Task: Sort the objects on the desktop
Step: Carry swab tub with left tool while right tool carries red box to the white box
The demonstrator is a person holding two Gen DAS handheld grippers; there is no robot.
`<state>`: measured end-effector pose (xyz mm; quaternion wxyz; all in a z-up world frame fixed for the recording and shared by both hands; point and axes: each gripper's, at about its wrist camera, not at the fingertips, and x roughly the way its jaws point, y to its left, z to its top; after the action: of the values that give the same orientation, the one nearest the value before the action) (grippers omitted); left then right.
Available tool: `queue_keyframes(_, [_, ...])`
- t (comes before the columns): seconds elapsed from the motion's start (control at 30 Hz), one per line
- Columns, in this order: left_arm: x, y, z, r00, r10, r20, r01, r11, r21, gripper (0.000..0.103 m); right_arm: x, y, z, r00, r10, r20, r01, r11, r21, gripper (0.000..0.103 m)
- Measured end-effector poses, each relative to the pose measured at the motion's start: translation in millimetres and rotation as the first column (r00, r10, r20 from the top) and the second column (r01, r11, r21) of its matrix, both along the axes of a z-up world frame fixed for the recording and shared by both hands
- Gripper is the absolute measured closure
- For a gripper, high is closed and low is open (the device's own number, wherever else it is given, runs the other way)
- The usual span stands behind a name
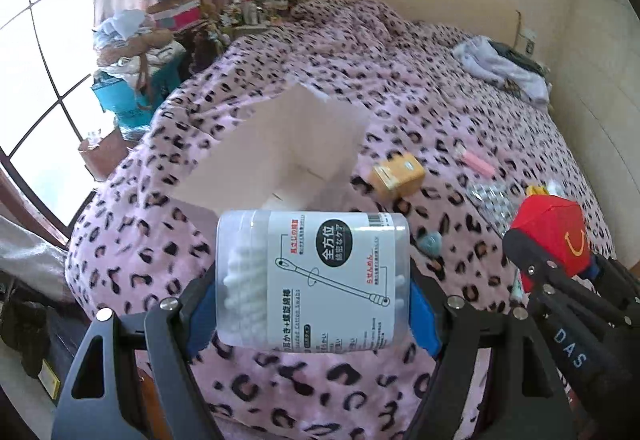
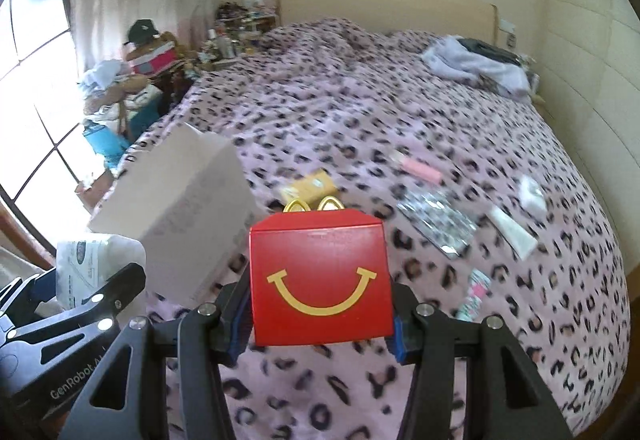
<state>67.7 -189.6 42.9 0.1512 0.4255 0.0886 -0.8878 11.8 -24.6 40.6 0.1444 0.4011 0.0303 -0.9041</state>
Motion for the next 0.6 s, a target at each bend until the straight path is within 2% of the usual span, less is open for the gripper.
queue_keyframes(0.3, [-16.2, -49.0, 13.9, 0.998, 0.057, -0.015, -0.057, 0.998, 0.002, 0.024, -30.3, -61.2, 24.1, 0.993, 0.113, -0.024, -0.114, 0.993, -0.036, 0.050])
queue_keyframes(0.6, [-44.1, -86.7, 1.8, 0.997, 0.078, 0.003, -0.078, 0.996, 0.051, 0.024, -84.1, -103.6, 27.7, 0.969, 0.244, 0.026, -0.240, 0.964, -0.112, 0.050])
